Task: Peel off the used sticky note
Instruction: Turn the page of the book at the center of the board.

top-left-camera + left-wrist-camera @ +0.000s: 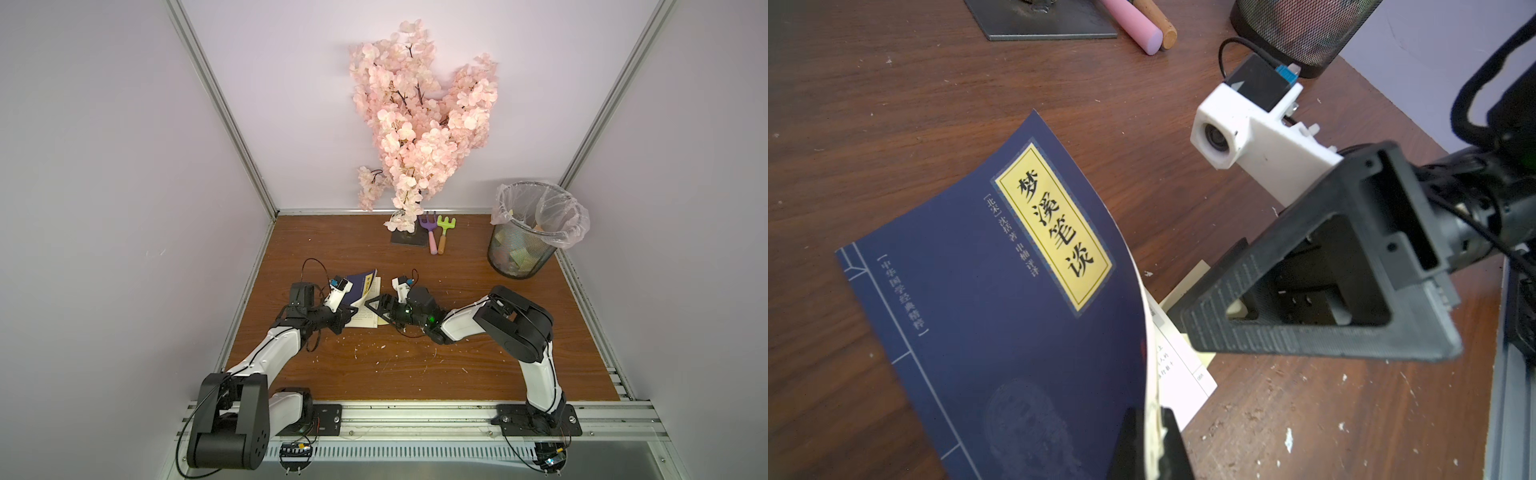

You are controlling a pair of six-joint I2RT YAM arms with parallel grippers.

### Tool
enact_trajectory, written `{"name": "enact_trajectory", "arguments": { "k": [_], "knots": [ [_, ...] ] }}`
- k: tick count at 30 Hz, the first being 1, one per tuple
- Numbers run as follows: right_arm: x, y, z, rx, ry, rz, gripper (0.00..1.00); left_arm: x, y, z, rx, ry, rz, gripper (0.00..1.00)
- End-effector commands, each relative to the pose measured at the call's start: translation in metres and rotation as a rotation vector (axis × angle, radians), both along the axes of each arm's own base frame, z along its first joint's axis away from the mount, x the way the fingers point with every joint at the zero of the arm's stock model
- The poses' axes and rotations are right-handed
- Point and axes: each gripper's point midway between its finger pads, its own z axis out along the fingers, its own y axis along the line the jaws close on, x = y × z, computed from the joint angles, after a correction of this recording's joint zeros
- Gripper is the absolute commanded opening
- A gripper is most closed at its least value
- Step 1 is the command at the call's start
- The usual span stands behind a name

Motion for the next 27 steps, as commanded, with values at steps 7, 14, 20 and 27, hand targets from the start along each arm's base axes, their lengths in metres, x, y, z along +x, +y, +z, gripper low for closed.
{"name": "enact_trajectory", "arguments": {
  "k": [7,14,20,27],
  "knots": [
    [-0.007,0.01,0.022,0.131,-0.012,0.056,0.91,-0.006,-0.005,-0.002,-0.036,0.017,-0.045,0.01],
    [-0.007,0.013,0.025,0.179,0.0,0.069,0.91,-0.007,-0.006,-0.004,-0.035,0.02,-0.051,0.01],
    [-0.007,0.012,0.032,0.193,-0.016,0.072,0.91,-0.007,-0.006,-0.004,-0.037,0.023,-0.055,0.01],
    [0.002,0.006,0.038,0.184,-0.039,0.054,0.92,-0.01,-0.009,-0.005,-0.037,0.029,-0.09,0.01]
  ]
}}
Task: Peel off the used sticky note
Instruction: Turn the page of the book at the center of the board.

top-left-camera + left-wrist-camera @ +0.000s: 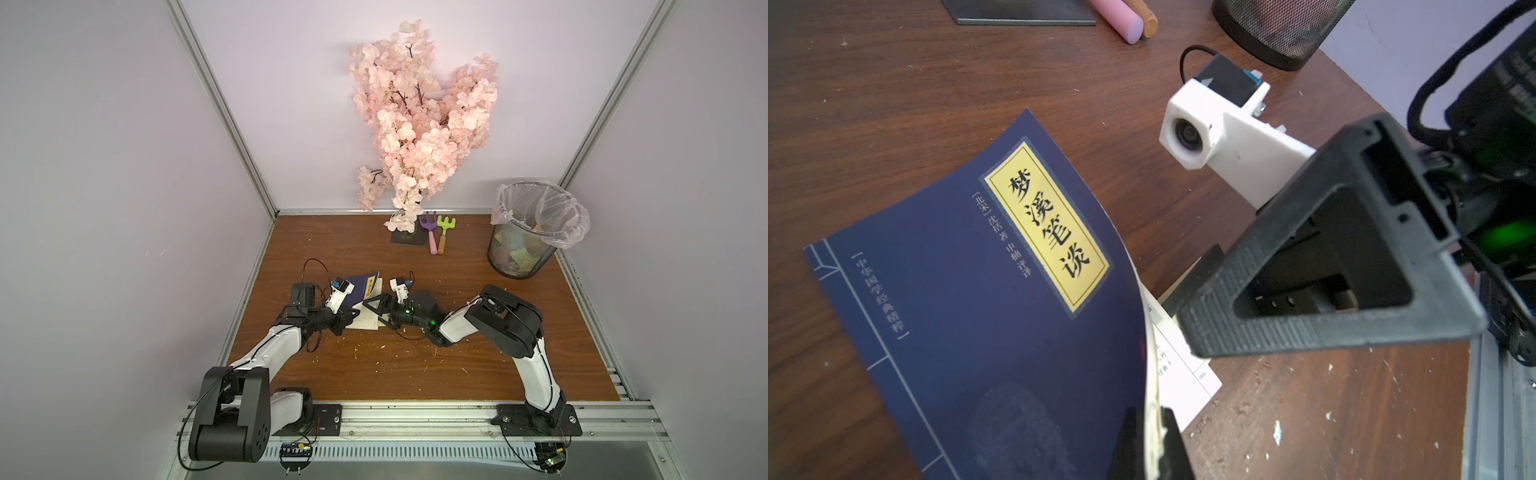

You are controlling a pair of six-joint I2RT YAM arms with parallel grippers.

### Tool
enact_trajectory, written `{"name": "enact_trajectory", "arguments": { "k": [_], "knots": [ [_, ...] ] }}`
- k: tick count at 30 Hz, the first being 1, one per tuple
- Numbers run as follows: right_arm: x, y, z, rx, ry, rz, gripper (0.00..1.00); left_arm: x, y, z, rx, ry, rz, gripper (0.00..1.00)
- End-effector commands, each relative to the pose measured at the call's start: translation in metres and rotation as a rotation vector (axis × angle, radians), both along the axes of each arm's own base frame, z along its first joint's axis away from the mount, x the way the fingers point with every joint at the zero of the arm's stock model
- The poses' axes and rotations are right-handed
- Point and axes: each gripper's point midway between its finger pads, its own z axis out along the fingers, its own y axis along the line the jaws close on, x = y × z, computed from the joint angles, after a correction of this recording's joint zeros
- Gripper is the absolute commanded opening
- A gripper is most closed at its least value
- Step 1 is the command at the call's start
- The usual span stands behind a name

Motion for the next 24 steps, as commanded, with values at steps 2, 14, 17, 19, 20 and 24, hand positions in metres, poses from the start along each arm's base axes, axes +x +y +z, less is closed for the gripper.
{"name": "enact_trajectory", "arguments": {
  "k": [2,14,17,19,20,24],
  "knots": [
    [0.008,0.001,0.03,0.049,-0.061,0.01,0.92,-0.005,-0.003,-0.001,-0.015,0.032,-0.041,0.01],
    [0.037,0.01,0.018,0.002,-0.02,-0.015,0.92,-0.009,-0.008,-0.004,0.02,0.05,-0.093,0.01],
    [0.045,0.015,0.014,-0.004,-0.014,-0.017,0.9,-0.013,-0.012,-0.006,0.045,0.052,-0.118,0.01],
    [0.052,0.017,0.012,-0.004,-0.015,-0.023,0.89,-0.015,-0.015,-0.007,0.062,0.049,-0.134,0.01],
    [0.056,0.018,0.011,-0.006,-0.015,-0.027,0.87,-0.016,-0.017,-0.007,0.068,0.047,-0.143,0.01],
    [0.07,0.015,0.004,-0.038,-0.022,-0.046,0.82,-0.02,-0.019,-0.009,0.088,0.049,-0.166,0.01]
  ]
}}
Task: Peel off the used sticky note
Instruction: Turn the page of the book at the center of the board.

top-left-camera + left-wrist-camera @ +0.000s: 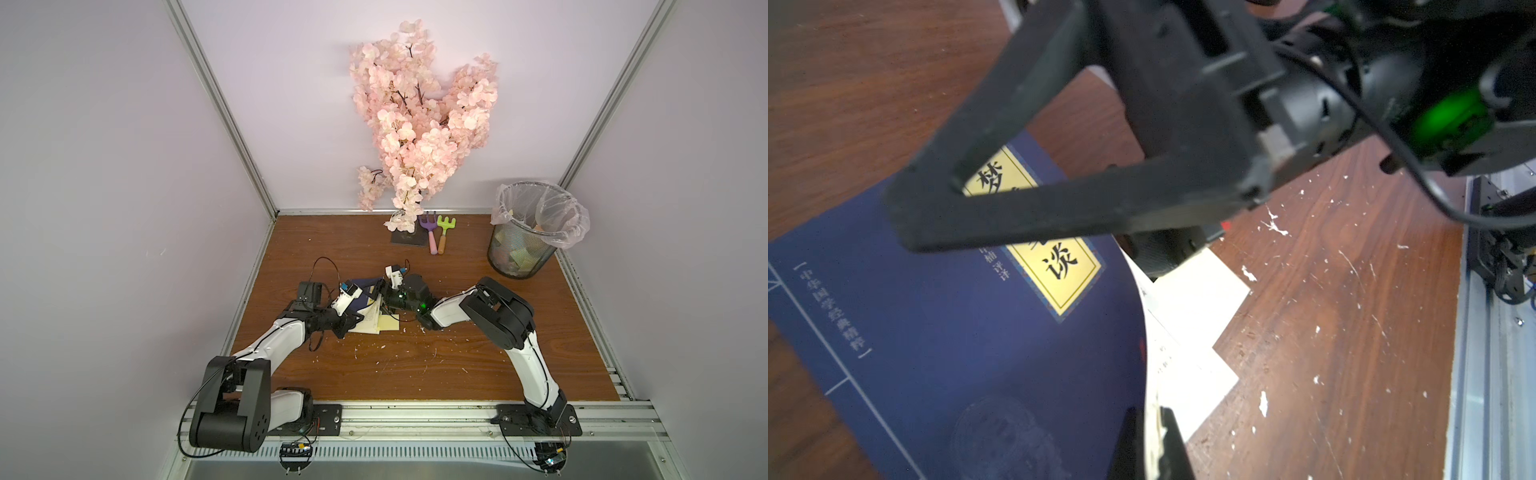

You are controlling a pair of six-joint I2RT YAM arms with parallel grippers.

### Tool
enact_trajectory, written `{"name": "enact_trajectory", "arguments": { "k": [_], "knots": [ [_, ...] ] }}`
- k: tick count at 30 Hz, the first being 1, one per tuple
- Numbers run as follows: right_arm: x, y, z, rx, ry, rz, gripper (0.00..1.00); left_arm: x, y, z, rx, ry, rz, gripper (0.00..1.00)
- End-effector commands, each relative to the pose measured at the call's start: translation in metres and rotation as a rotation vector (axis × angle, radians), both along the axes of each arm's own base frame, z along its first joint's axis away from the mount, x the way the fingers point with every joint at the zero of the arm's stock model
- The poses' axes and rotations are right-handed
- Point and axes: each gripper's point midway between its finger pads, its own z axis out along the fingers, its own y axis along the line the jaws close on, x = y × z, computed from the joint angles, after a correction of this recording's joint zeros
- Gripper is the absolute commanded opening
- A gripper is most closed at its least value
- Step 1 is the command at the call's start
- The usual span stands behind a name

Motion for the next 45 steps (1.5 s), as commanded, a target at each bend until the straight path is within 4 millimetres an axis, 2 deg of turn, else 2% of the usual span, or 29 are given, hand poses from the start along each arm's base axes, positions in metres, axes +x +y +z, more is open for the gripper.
{"name": "enact_trajectory", "arguments": {
  "k": [1,5,9,11,13,16,18,21,24,28,32,37,45],
  "knots": [
    [0.016,-0.001,0.008,-0.014,-0.04,-0.009,0.81,-0.007,-0.005,0.001,0.021,0.013,-0.044,0.01],
    [0.026,-0.005,-0.003,-0.069,-0.047,-0.025,0.73,-0.007,-0.005,0.002,0.034,0.011,-0.057,0.07],
    [0.027,-0.011,-0.008,-0.091,-0.043,-0.04,0.55,-0.004,-0.005,0.013,0.041,-0.002,-0.066,0.42],
    [0.025,-0.014,-0.007,-0.087,-0.04,-0.05,0.47,-0.001,-0.006,0.027,0.038,-0.02,-0.067,0.55],
    [0.025,-0.017,-0.005,-0.084,-0.042,-0.057,0.41,0.0,-0.007,0.04,0.035,-0.044,-0.068,0.66],
    [0.025,-0.021,-0.003,-0.08,-0.04,-0.068,0.3,0.001,-0.007,0.056,0.029,-0.077,-0.068,0.75],
    [0.024,-0.025,0.002,-0.069,-0.047,-0.078,0.28,0.002,-0.006,0.061,0.032,-0.093,-0.058,0.8],
    [0.025,-0.028,0.015,-0.066,-0.072,-0.086,0.25,0.0,-0.004,0.059,0.052,-0.096,-0.042,0.82],
    [0.023,-0.032,0.023,-0.08,-0.083,-0.088,0.09,-0.004,-0.002,0.049,0.074,-0.084,-0.041,0.82],
    [0.027,-0.04,0.035,-0.083,-0.098,-0.122,0.01,-0.003,0.004,0.04,0.123,-0.1,-0.008,0.85],
    [0.028,-0.052,0.038,-0.098,-0.071,-0.156,0.0,0.001,0.004,0.036,0.2,-0.181,0.022,0.88],
    [0.03,-0.067,0.043,-0.156,-0.053,-0.203,0.0,-0.005,-0.017,0.037,0.246,-0.31,-0.022,0.9],
    [0.034,-0.077,0.042,-0.156,0.004,-0.219,0.0,-0.006,-0.042,0.013,0.35,-0.385,-0.09,0.97]
  ]
}}
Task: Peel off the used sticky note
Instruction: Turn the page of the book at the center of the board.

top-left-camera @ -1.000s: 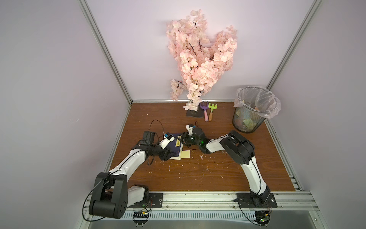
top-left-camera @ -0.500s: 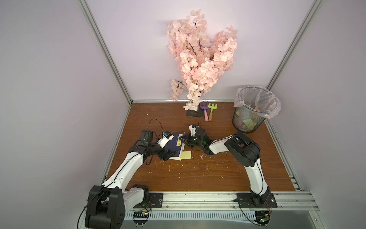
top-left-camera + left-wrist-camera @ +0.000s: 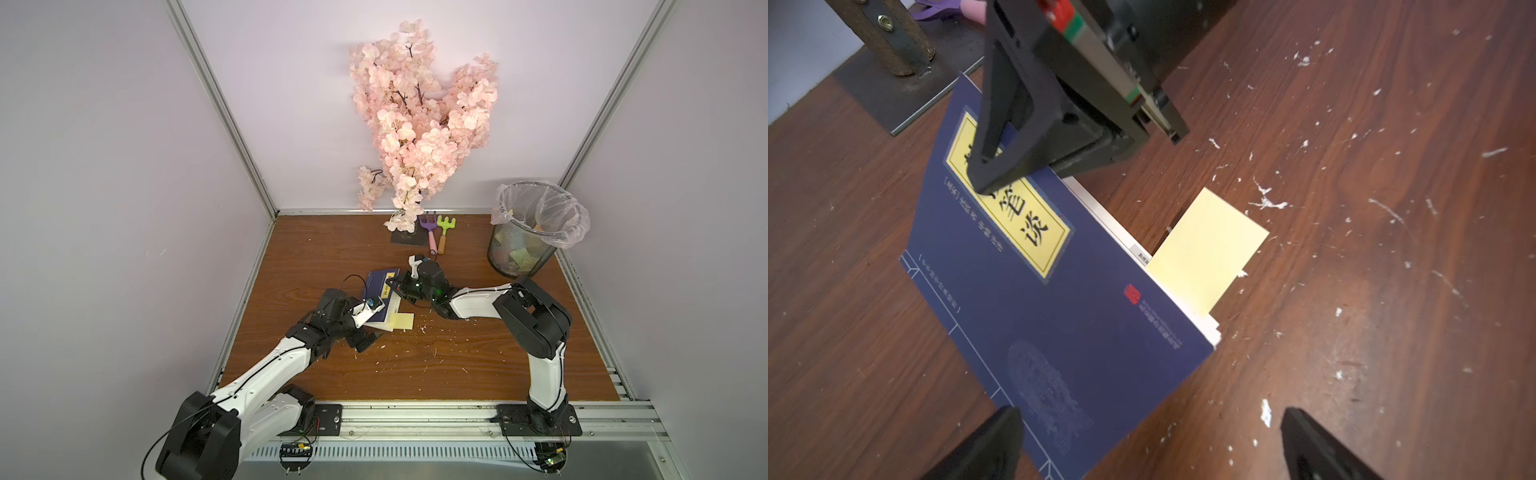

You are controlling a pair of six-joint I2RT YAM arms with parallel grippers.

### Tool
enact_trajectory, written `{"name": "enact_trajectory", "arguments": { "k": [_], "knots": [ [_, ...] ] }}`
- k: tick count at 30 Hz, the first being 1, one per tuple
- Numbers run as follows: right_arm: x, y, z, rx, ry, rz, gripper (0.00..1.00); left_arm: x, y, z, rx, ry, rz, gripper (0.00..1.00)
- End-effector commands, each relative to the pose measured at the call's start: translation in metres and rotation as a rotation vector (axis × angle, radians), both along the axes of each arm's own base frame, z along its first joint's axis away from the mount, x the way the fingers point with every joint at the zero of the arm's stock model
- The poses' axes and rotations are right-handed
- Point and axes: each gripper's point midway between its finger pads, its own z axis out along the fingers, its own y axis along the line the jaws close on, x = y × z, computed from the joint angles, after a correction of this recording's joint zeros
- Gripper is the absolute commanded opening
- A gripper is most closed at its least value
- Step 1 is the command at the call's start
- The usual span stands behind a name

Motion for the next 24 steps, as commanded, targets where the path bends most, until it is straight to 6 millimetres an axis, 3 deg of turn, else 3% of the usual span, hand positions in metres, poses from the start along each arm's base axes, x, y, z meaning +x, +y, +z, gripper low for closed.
{"name": "enact_trajectory", "arguments": {
  "k": [1,7,24],
  "knots": [
    [0.005,-0.003,0.016,0.028,-0.008,-0.017,0.0,0.011,-0.007,-0.002,0.048,-0.084,0.014,0.97],
    [0.006,-0.006,0.012,0.04,0.01,-0.029,0.0,0.021,-0.022,0.008,0.066,-0.192,0.018,0.98],
    [0.008,-0.007,0.002,0.105,0.052,-0.042,0.0,0.039,-0.039,0.002,0.176,-0.308,0.065,0.94]
  ]
}}
